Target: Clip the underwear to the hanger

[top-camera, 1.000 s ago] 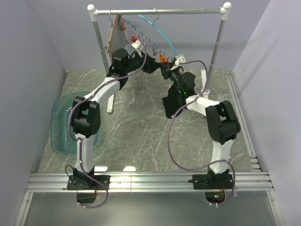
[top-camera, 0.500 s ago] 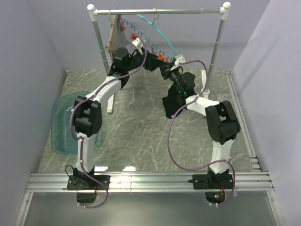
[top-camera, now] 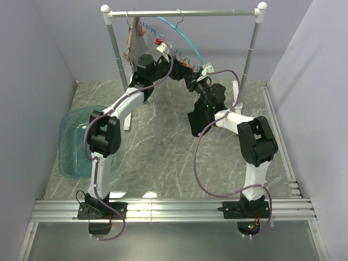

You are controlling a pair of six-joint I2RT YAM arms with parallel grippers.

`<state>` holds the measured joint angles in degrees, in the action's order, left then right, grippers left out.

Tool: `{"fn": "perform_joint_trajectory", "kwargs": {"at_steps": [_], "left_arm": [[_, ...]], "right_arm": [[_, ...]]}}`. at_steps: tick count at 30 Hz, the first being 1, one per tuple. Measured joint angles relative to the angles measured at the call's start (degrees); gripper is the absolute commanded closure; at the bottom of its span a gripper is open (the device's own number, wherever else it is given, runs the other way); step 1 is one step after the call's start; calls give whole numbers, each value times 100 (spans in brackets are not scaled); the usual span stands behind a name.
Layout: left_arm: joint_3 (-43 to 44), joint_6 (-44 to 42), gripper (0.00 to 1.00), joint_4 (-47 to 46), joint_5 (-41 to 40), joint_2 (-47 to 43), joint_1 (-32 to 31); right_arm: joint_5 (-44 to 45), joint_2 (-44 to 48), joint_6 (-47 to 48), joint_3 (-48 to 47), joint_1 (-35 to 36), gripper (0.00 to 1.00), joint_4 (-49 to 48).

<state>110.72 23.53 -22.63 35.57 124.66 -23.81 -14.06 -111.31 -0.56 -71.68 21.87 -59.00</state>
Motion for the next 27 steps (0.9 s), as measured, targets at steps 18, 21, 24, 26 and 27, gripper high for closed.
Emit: {"fn": "perform_joint_trajectory", "kwargs": {"at_steps": [18,21,24,26,27], "left_arm": [[-35,245,41,-168,111,-2,76],[-83,289,42,-260,184,0,109],[-85,291,47,-282,227,-2,116],[-85,295,53,-286,258,-2,114],[-85,302,55,-291,280,-2,114]], "right_arm": [[-20,0,0,0,2,100,-4],[-42,0,0,0,2,100,9],[-42,0,0,0,13,100,11],[-44,0,0,0,11,100,13],[-44,0,0,0,13,100,22]]}}
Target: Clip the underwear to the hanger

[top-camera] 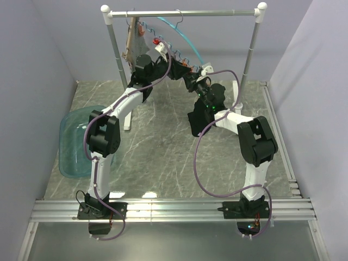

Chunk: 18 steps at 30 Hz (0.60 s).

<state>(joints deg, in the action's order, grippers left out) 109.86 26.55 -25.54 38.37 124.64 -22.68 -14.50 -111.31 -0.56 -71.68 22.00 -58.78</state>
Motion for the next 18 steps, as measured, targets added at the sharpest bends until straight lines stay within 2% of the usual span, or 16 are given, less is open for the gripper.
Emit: {"fn": "perform_joint_trajectory", "kwargs": {"at_steps": [4,12,15,18], "left_arm": [[0,39,58,-63,98,2,-4],[0,297,52,-122,225,0,59],[-2,337,45,-129,249,0,87],[-2,413,50,-149,258,0,125]], "right_arm": [[2,0,0,0,0,100,2],[-15,0,-2,0,0,100,-15],[-15,0,-2,0,0,100,-15],[-17,0,-2,0,0,100,-20]]}}
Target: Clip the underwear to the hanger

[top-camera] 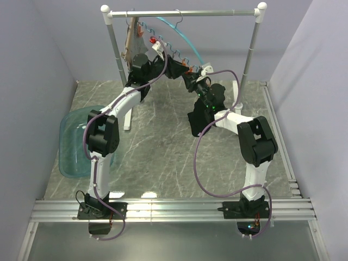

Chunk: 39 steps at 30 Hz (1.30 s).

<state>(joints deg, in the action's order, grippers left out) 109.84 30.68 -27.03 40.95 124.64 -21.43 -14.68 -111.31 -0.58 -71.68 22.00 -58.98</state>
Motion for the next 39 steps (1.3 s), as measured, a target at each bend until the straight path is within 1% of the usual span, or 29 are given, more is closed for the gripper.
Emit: {"fn": "perform_joint_trajectory", "kwargs": {"at_steps": [5,7,10,11,12,13,14,17,19,23,24,25,26,27,28,29,31,32,34,35,38,39], "left_arm": [[0,2,64,-13,81,0,-7],[4,-4,67,-4,79,0,-7],[13,-20,82,20,74,0,-7],[22,-22,93,33,76,2,-7],[28,-26,98,46,76,0,-7],[42,-26,100,63,76,2,-7],[48,-35,100,79,79,2,-7],[52,-55,100,103,81,0,-7],[52,-57,100,114,83,0,-7],[52,-59,100,114,90,0,0],[52,-66,100,114,87,0,2],[52,-85,100,114,87,0,7],[52,-103,100,111,87,0,11],[52,-109,99,116,87,0,15],[52,-131,95,116,83,2,15],[52,-142,81,118,81,0,20],[48,-179,69,120,63,0,22],[46,-210,61,122,50,-4,20],[42,-271,53,146,20,-11,11],[42,-310,44,160,-7,-17,0],[39,-457,36,225,-175,-26,-2],[26,-498,36,245,-210,-26,-2]], "right_arm": [[2,0,0,0,0,100,15],[0,0,2,0,0,100,24],[2,0,2,0,0,100,24],[2,0,2,0,2,100,26],[2,0,2,0,2,100,26],[4,0,2,0,2,96,26],[2,0,2,0,2,87,24],[7,0,2,0,4,73,33],[4,0,0,0,4,71,37],[4,-4,-13,-26,22,71,74],[4,-13,-22,-46,24,74,92],[7,-22,-28,-61,26,84,109],[9,-28,-33,-76,26,90,120],[11,-42,-70,-94,26,96,127],[13,-50,-61,-109,26,100,129],[15,-59,-79,-118,28,100,133],[26,-61,-85,-118,33,100,136],[28,-61,-83,-118,33,100,136],[33,-61,-83,-118,33,100,136],[37,-61,-83,-118,33,100,136],[44,-61,-81,-118,37,100,120],[42,-61,-81,-118,37,100,120]]}}
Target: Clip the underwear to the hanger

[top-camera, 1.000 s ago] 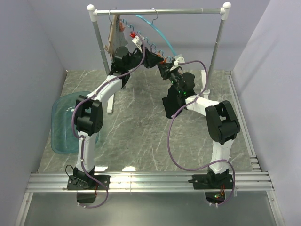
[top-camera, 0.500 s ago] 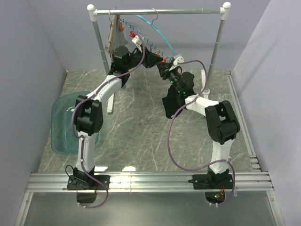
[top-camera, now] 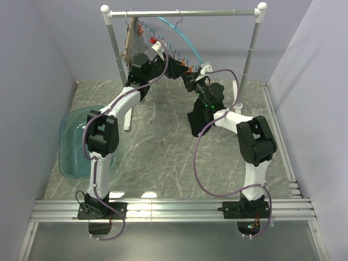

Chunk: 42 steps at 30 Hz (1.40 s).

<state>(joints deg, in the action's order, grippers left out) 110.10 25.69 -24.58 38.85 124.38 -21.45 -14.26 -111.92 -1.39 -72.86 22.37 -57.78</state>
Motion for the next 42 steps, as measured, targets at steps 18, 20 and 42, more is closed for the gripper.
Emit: {"fn": "perform_joint_trajectory", "kwargs": {"at_steps": [18,20,42], "left_arm": [[-103,-522,70,70,-570,-92,-247],[-103,-535,90,70,-597,-94,-262],[-109,-581,100,243,-929,-131,-223]], "right_arm": [[116,0,2,0,-2,100,9],[136,0,9,0,-2,100,15],[-798,811,302,970,90,21,505]]}}
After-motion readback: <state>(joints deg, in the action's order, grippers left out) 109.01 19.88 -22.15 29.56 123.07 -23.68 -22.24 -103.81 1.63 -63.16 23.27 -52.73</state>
